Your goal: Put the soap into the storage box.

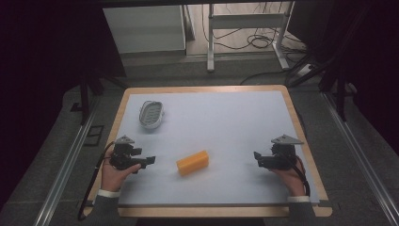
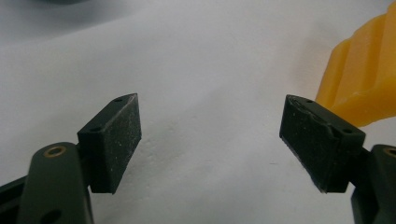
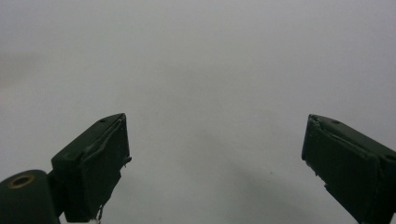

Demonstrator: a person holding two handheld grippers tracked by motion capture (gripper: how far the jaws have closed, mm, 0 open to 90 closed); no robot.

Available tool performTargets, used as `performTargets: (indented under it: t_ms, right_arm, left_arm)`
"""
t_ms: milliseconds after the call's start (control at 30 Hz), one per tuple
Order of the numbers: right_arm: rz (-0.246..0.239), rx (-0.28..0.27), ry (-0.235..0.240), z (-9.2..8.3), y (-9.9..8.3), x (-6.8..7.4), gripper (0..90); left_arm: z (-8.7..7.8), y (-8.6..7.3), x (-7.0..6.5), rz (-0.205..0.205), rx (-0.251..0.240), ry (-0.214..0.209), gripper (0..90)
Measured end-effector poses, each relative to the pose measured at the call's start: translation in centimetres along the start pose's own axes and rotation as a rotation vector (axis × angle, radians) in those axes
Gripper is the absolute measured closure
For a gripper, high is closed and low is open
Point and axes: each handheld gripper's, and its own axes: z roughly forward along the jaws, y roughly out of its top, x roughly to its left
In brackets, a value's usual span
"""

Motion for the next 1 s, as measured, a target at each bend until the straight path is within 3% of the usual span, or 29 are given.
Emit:
performTargets:
  t_ms: [367, 533, 833, 1000]
  right_arm:
    - [-0.03, 0.023, -0.025, -0.2, -0.6, -0.1, 7.7]
    - [-0.043, 0.028, -0.04, -0.3, -0.7, 0.0, 7.8]
    - [-0.032, 0.014, -0.02, -0.8, -0.8, -0.2, 7.8]
    - [-0.032, 0.001, -0.01, -1.3, -0.9, -0.3, 8.1]
  left_arm:
    - [0.3, 0.1, -0.2, 0.007, 0.0, 0.007, 20.8]
    - [0.1, 0.2, -0.3, 0.0, -0.002, 0.03, 19.8]
    - [-0.3, 0.2, -0.5, 0.001, -0.013, 0.014, 18.6]
    - [-0.6, 0.7, -0.9, 0.029, -0.004, 0.012, 18.5]
